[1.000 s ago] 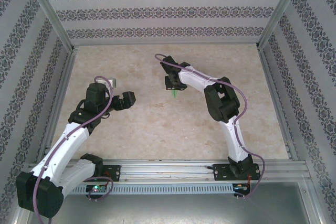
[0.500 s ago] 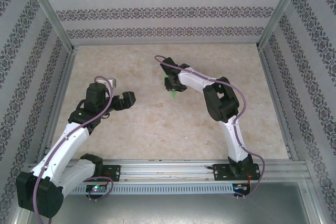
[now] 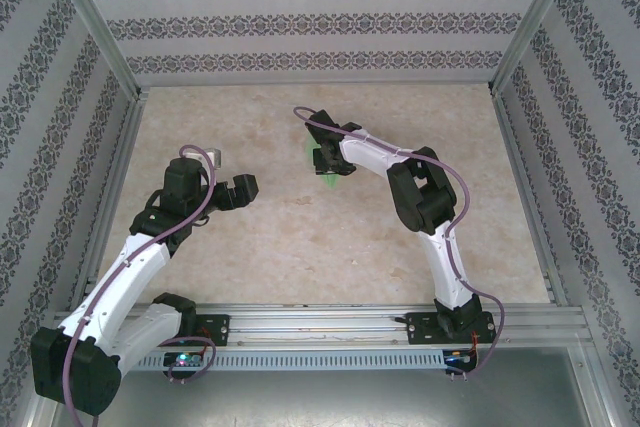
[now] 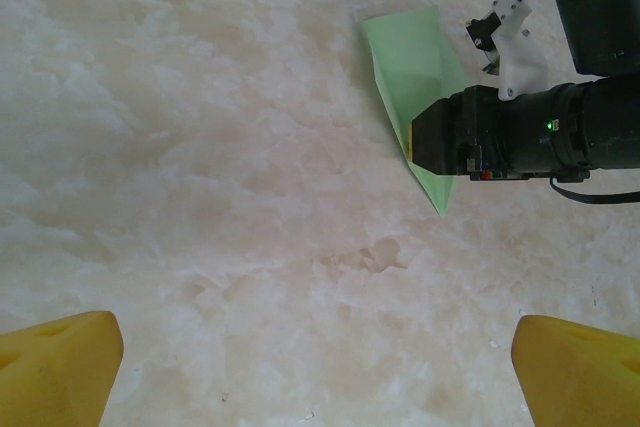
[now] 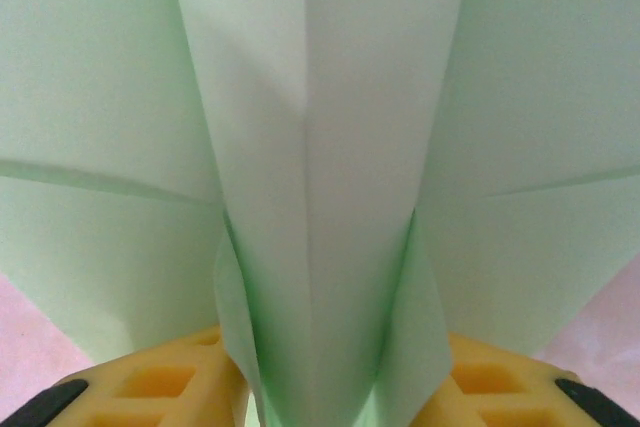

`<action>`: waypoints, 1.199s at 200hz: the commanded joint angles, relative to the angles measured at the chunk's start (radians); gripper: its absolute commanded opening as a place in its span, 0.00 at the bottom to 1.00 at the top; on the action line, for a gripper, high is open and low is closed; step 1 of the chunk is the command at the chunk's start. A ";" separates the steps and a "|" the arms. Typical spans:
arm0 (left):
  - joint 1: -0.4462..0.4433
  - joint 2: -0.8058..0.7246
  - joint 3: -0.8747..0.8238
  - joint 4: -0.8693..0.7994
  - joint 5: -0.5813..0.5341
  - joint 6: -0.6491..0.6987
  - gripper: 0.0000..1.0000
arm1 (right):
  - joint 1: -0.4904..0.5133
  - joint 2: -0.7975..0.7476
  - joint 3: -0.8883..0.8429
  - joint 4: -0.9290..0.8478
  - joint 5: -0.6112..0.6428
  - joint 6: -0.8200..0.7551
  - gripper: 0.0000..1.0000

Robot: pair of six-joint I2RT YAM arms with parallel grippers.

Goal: Fold a paper plane with a square sheet of paper (fold left side to right side)
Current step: Place the paper plane at the top-center of the table.

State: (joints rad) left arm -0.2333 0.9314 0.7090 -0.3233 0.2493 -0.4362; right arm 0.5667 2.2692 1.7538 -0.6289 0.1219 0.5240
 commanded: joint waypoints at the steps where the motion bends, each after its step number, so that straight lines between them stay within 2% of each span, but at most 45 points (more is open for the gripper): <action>1: 0.015 -0.003 0.005 -0.018 -0.012 0.017 1.00 | 0.002 -0.017 -0.024 -0.054 -0.001 -0.002 0.43; 66: 0.015 -0.002 0.007 -0.020 -0.011 0.015 1.00 | 0.008 -0.061 -0.022 -0.066 0.021 -0.017 0.39; 191: 0.015 0.001 0.016 -0.022 -0.005 0.013 1.00 | 0.014 -0.098 -0.019 -0.089 0.028 -0.034 0.40; 240: 0.015 0.002 0.021 -0.016 -0.003 0.013 1.00 | 0.034 -0.172 -0.028 -0.121 0.047 -0.062 0.52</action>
State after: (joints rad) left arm -0.2333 0.9348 0.7090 -0.3298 0.2501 -0.4366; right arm 0.5785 2.1910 1.7420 -0.7036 0.1329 0.4911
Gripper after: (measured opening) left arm 0.998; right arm 0.492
